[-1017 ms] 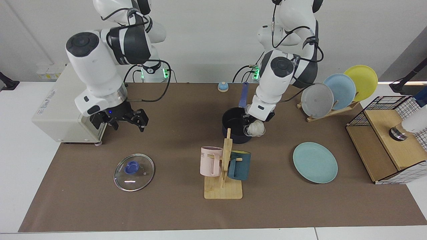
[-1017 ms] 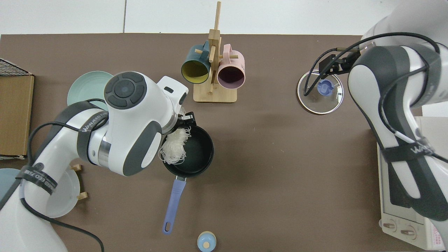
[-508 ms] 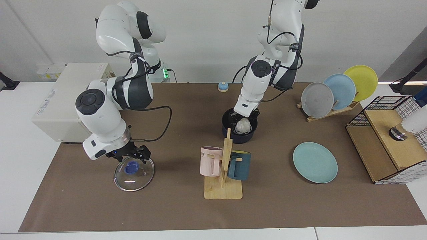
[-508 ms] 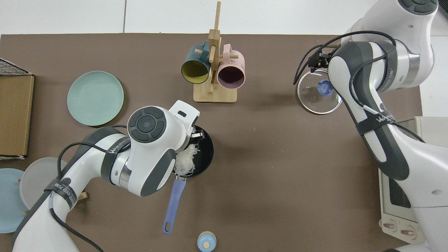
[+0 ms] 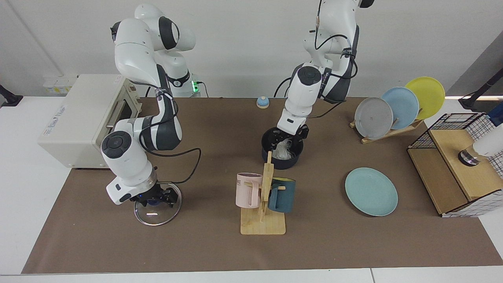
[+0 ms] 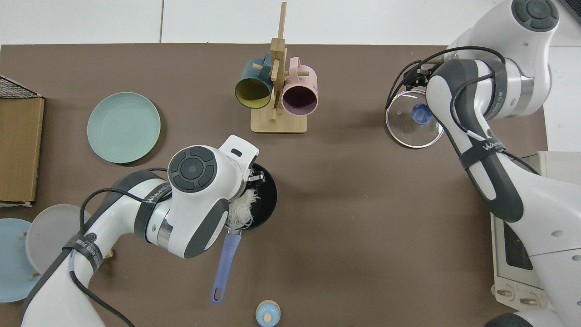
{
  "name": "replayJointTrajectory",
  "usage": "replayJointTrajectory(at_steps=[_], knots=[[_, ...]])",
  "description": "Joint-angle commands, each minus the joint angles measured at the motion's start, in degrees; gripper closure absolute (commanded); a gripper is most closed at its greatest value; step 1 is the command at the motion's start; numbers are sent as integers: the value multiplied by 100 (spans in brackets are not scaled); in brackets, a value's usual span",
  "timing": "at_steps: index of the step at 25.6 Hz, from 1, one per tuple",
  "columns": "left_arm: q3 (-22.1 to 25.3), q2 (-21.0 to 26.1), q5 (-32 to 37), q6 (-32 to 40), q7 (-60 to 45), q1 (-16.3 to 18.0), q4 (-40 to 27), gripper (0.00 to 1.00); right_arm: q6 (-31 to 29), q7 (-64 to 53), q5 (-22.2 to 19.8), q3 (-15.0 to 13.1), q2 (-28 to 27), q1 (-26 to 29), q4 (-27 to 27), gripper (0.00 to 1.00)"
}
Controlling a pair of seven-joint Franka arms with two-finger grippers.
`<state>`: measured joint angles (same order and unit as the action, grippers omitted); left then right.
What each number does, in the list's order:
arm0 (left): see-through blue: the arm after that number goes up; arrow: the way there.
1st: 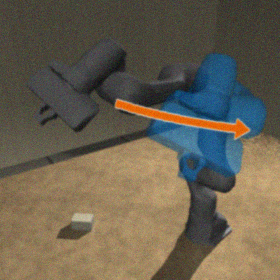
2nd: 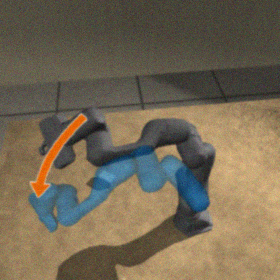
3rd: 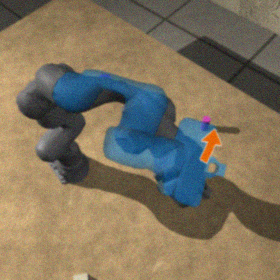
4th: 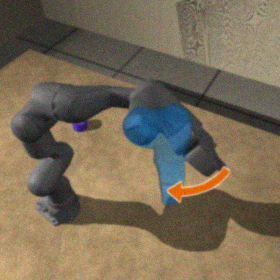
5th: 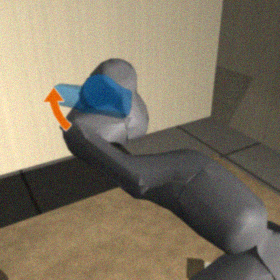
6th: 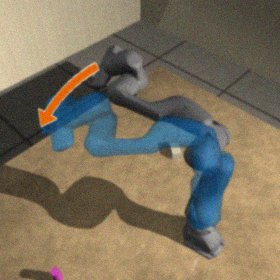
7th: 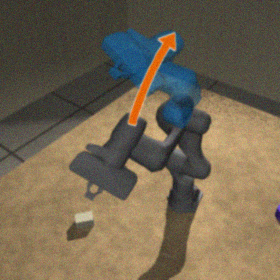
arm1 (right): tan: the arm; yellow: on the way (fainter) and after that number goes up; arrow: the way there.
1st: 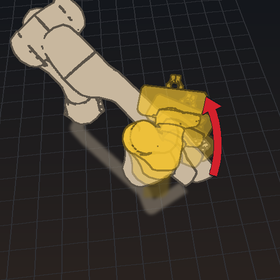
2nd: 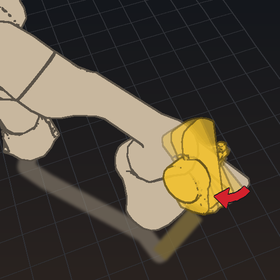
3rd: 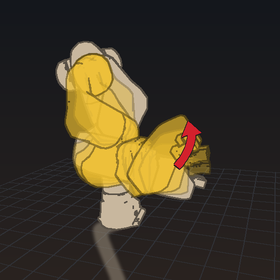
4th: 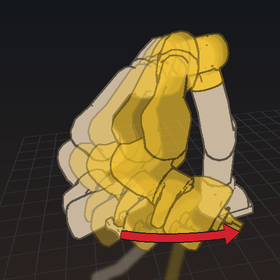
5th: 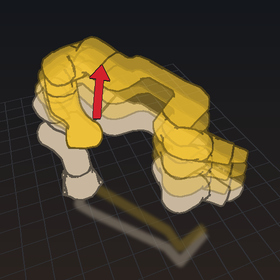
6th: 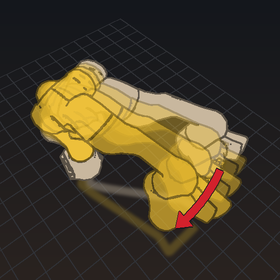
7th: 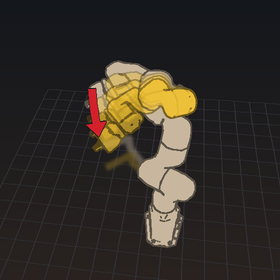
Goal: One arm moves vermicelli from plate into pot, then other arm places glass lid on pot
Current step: 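Withdraw the left gripper to rest while the right gripper lifts the lid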
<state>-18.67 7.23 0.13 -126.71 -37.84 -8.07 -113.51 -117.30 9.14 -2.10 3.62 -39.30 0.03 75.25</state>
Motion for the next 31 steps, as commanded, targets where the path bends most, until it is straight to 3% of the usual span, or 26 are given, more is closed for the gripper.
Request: replayJointTrajectory(at_steps=[1, 7, 14, 18, 21, 23, 27, 28, 29, 31], knots=[[687, -38, 110, 480, 995, -46, 479, 0, -144, -220, -45, 16, 476, 85, 640, 0], [1628, 33, 102, 507, 2559, -46, 672, 0, -170, -421, -54, -1, 598, 129, 885, 0], [2630, 50, 14, 498, 4389, -2, 866, 0, -943, -475, -54, -10, 836, 164, 1553, 0], [2789, -11, 31, 778, 4504, 42, 1120, 0, -970, -483, -54, -10, 845, 182, 1598, 0], [2746, -3, 40, 1550, 4496, 156, 1760, 0, -996, -501, -54, -10, 845, 199, 1598, 1], [2719, -2, 58, 2069, 4469, 183, 2130, 0, -1101, -518, -54, -10, 836, 217, 1598, 15], [2684, -186, 84, 2721, 4390, 209, 2456, 0, -1207, -580, -54, -10, 827, 217, 1589, 81], [2675, -291, 84, 2800, 4329, 209, 2457, 0, -1207, -580, -54, -10, 827, 217, 1589, 92], [2658, -388, 84, 2862, 4259, 209, 2448, 0, -1207, -580, -54, -10, 827, 217, 1589, 100], [2649, -538, 84, 2976, 4136, 192, 2448, 0, -1216, -545, -54, -10, 818, 217, 1589, 100]])
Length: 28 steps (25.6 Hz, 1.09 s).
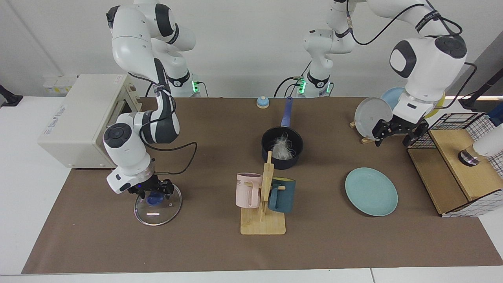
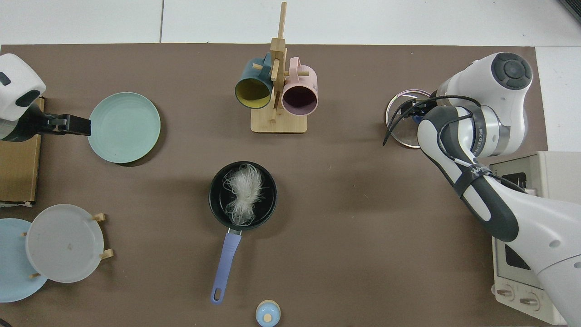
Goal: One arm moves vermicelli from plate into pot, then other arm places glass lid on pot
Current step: 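Withdraw the left gripper to rest while the right gripper lifts the lid, then carry the glass lid with the right gripper over the pot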
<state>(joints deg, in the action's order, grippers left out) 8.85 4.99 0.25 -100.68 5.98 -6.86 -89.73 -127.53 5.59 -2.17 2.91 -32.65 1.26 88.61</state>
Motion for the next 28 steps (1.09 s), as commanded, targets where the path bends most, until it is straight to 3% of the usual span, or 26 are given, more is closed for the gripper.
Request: replayJointTrajectory(at_steps=[1, 11, 16, 22, 24, 28], knots=[[-103, -341, 54, 418, -264, 71, 69, 0, -184, -181, -38, 60, 153, 94, 253, 100], [-129, -508, 19, 708, -492, -17, 8, 0, 35, -190, -30, 69, 355, 50, 130, 100], [-147, -517, 19, 726, -501, 0, 8, 0, 685, -172, 41, 166, 882, -20, 200, 100], [-147, -517, 28, 726, -501, 44, 8, 0, 1379, 415, 67, 271, 1550, -486, 376, 100], [-147, -517, 28, 726, -501, 44, 8, 0, 1625, 810, 58, 455, 1708, -557, 420, 100], [-147, -517, 28, 726, -501, 35, 8, 0, 1916, 1811, -91, 1192, 1876, -548, 438, 100]])
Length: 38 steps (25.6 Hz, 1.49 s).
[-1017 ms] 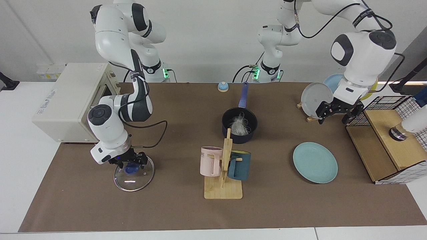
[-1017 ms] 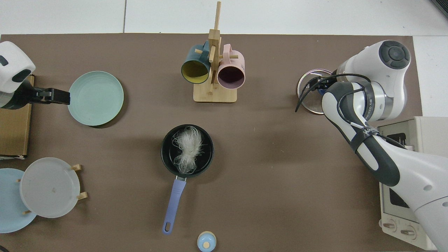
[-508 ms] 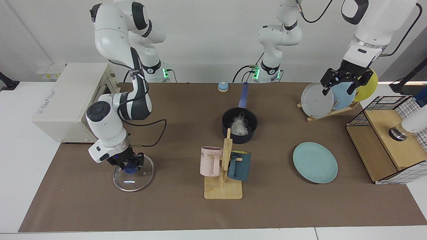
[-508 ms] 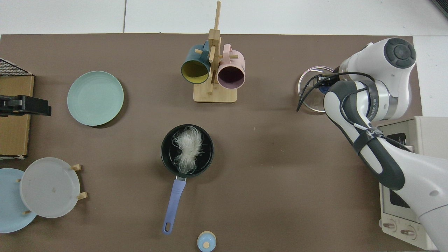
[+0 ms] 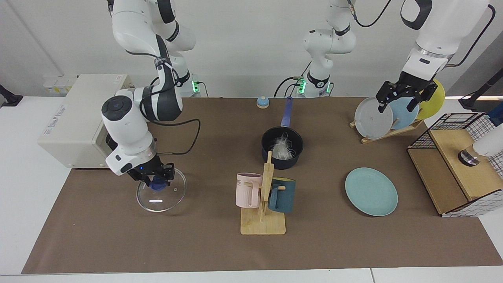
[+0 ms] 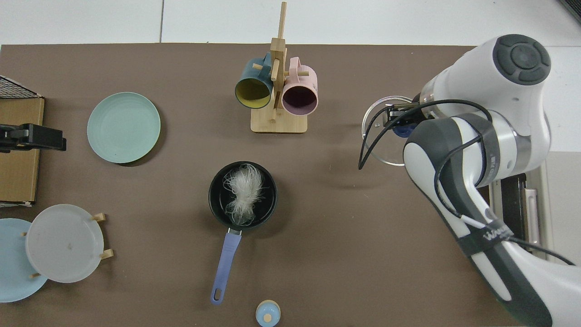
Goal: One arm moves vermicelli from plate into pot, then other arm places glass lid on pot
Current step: 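Carry the glass lid with the right gripper over the pot, then lower the glass lid onto the pot and open the right gripper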
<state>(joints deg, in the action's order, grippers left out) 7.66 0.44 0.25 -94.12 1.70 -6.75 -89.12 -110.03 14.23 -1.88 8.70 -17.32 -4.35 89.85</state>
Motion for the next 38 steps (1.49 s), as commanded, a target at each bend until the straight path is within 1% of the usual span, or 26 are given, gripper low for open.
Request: replayJointTrajectory(at_steps=[1, 2, 4, 6, 8, 10, 13, 15, 18, 20, 23, 24, 26, 29, 32, 38], knots=[[-28, -61, 28, 69, -73, 25, -52, 0, 175, 1281, -190, 806, 352, 13, 314, 100], [-28, -61, 28, 69, -73, 25, -52, 0, 175, 1589, -260, 991, 353, 30, 314, 100], [-28, -52, 28, 69, -73, 25, -52, 0, 175, 2196, -444, 1509, 344, 101, 296, 100], [-28, -61, 28, 69, -73, 34, -52, 0, 175, 2802, -812, 2045, 326, 136, 270, 100], [-28, -61, 28, 69, -73, 34, -52, 0, 184, 3216, -1147, 2424, 282, 162, 261, 100], [-28, -61, 28, 69, -73, 25, -52, 0, 210, 3498, -1288, 2758, 177, 180, 183, 100], [-28, -61, 28, 69, -73, 25, -52, 0, 245, 3806, -1333, 3057, 2, 154, 16, 100], [-28, -61, 28, 69, -73, 25, -52, 0, 245, 4034, -1560, 3268, -218, 92, -90, 100], [-28, -61, 28, 69, -73, 25, -52, 0, 263, 4456, -2104, 3690, -727, 83, -292, 100], [-28, -53, 28, 69, -73, 25, -52, 0, 289, 4755, -2543, 4023, -1148, 75, -537, 100], [-28, -53, 28, 69, -73, 34, -52, 0, 289, 5046, -3142, 4384, -1650, 66, -732, 100], [-28, -52, 28, 69, -73, 34, -52, 0, 272, 5107, -3257, 4472, -1747, 74, -732, 100], [-28, -61, 28, 69, -73, 25, -52, 0, 263, 5195, -3328, 4570, -1862, 66, -749, 100], [-28, -61, 28, 69, -73, 34, -52, 0, 202, 5196, -3337, 4579, -1950, 31, -741, 100], [-28, -61, 28, 69, -73, 34, -52, 0, 149, 5196, -3468, 4588, -2108, 4, -776, 100], [-28, -61, 28, 69, -73, 34, -52, 0, 69, 5196, -3486, 4596, -2170, -48, -767, 100]])
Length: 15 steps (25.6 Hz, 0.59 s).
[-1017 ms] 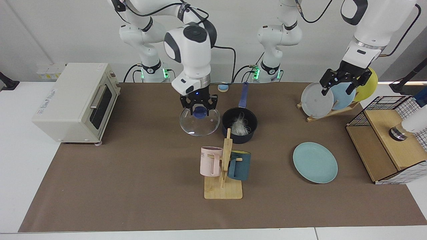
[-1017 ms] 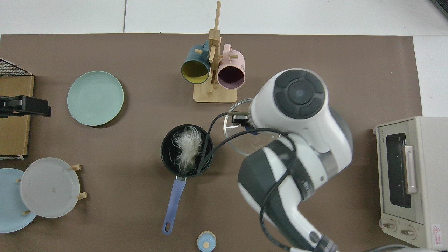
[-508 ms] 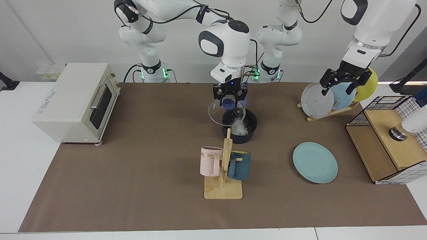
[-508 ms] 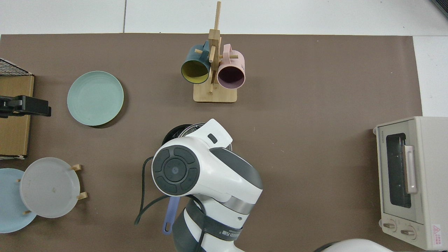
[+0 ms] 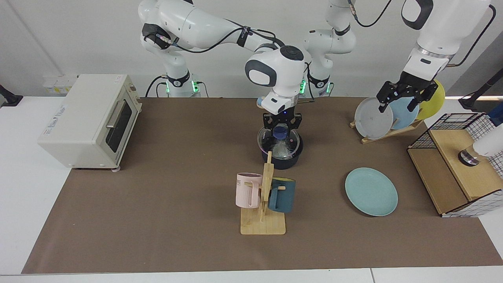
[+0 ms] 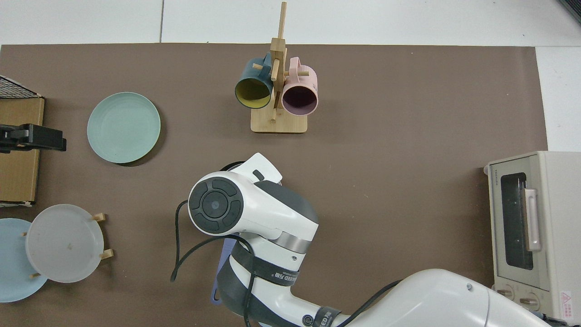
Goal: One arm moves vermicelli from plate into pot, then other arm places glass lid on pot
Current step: 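Lower the glass lid onto the pot and open the right gripper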
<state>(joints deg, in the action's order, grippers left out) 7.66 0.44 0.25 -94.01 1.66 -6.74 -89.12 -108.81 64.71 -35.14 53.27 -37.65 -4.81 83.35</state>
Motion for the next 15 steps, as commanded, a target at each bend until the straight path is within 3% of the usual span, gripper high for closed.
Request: replayJointTrajectory(at_steps=[1, 15], knots=[[-28, -61, 28, 58, -69, 23, -52, 0, -78, 147, -159, 140, -164, -11, -117, 100], [-28, -61, 28, 58, -69, 32, -52, 0, -114, 147, -256, 140, -173, -47, -56, 100]])
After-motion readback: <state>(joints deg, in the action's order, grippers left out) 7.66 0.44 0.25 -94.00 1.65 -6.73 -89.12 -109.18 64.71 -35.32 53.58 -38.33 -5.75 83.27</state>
